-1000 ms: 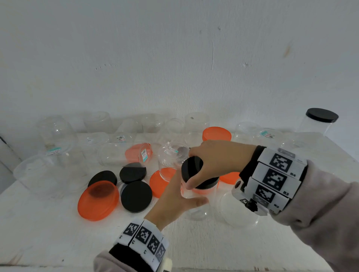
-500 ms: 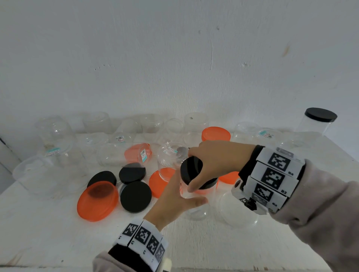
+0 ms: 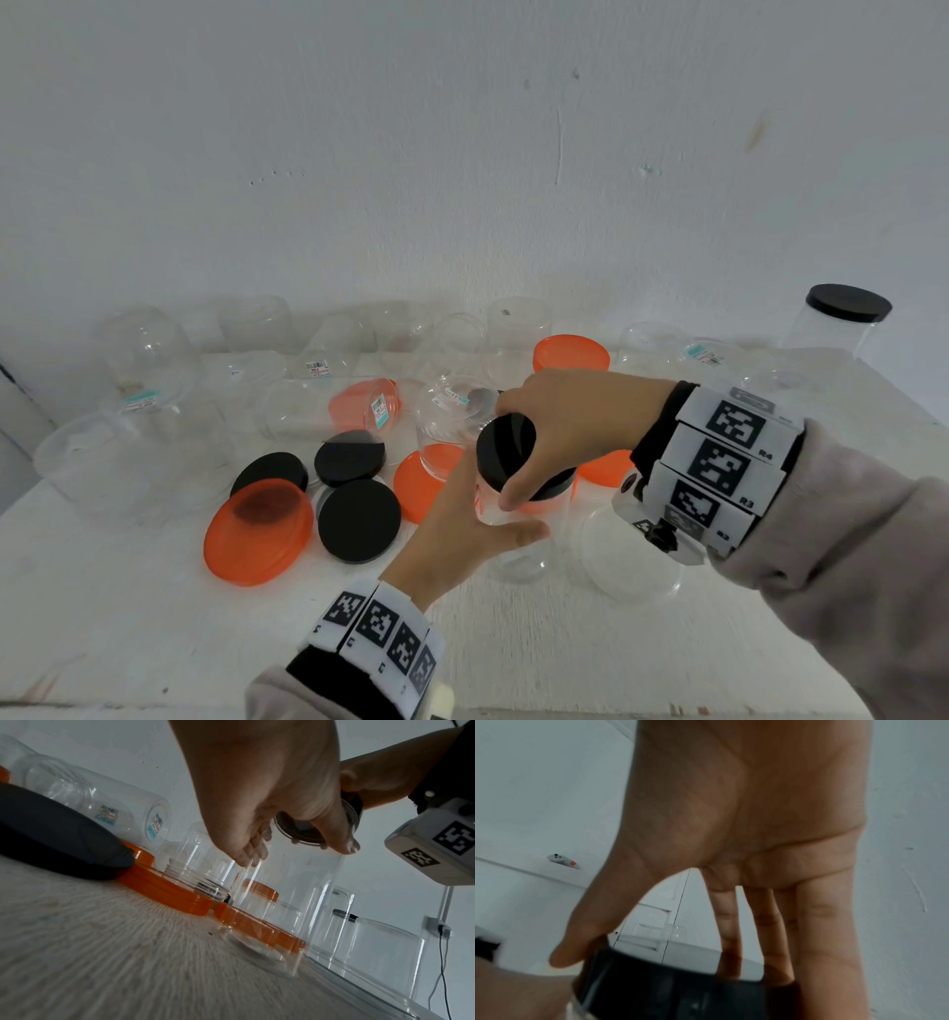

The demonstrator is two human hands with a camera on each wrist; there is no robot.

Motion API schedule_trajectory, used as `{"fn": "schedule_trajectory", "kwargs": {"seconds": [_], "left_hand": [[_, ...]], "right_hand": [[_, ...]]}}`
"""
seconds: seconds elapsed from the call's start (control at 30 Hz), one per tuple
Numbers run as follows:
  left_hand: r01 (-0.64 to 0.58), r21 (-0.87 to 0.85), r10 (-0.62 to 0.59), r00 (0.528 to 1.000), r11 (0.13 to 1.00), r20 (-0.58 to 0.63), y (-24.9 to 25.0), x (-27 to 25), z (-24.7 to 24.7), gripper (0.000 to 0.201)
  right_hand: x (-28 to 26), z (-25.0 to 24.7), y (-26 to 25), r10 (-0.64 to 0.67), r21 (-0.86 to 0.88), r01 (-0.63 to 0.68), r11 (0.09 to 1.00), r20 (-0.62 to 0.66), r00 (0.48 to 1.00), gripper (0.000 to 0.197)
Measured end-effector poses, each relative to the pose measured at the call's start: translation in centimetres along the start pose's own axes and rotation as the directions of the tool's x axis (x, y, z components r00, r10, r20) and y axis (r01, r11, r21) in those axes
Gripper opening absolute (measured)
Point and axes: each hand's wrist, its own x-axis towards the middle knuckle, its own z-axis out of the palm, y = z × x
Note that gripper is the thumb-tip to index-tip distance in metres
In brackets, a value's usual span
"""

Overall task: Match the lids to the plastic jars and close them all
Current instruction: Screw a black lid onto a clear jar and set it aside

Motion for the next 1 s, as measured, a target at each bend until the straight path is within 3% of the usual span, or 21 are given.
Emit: {"fn": "schedule_trajectory", "kwargs": {"seconds": [0.13,0.23,0.47,0.57,0.67,0.8,1.0], "left_hand": [[0.005,-0.003,-0.005,1.0,1.0,-0.003,0.0,0.0,0.0,0.082],[0.002,0.005,-0.002,1.0,1.0,-0.011,0.0,0.0,0.0,0.079],[0.009,0.002,-0.009,1.0,1.0,-0.006,-0.1,-0.1,0.0,0.08],[0.011,0.001,-0.011,1.0,1.0,-0.004,0.0,-0.1,0.0,0.081],[0.01,0.0,-0.01,1.0,1.0,-0.006,0.1,-0.1,0.1,0.081],[-0.003,0.022,0.003,1.0,1.0,-0.016,0.1,-0.2,0.1,0.078],[0.002,0.011,-0.002,1.0,1.0,-0.016,0.0,-0.1,0.1,0.08]], "right_hand": [[-0.1,-0.1,0.1,0.01,0.026,-0.011,1.0,0.05,0.999,0.064],[-0.3,-0.6,0.0,-0.057,0.036,0.053,0.998,0.124,0.991,0.079],[-0.2,0.1,0.0,-0.059,-0.006,0.059,0.998,-0.016,0.998,0.06],[-0.2,0.8,-0.1,-0.016,-0.033,0.014,0.999,-0.071,0.997,0.064],[-0.3,0.9,0.2,-0.004,0.004,0.004,1.0,-0.033,0.999,0.069],[-0.6,0.4,0.5,-0.08,0.049,0.076,0.996,0.085,0.993,0.083],[-0.4,1.1,0.5,-0.067,0.02,0.068,0.997,-0.057,0.996,0.063]]}}
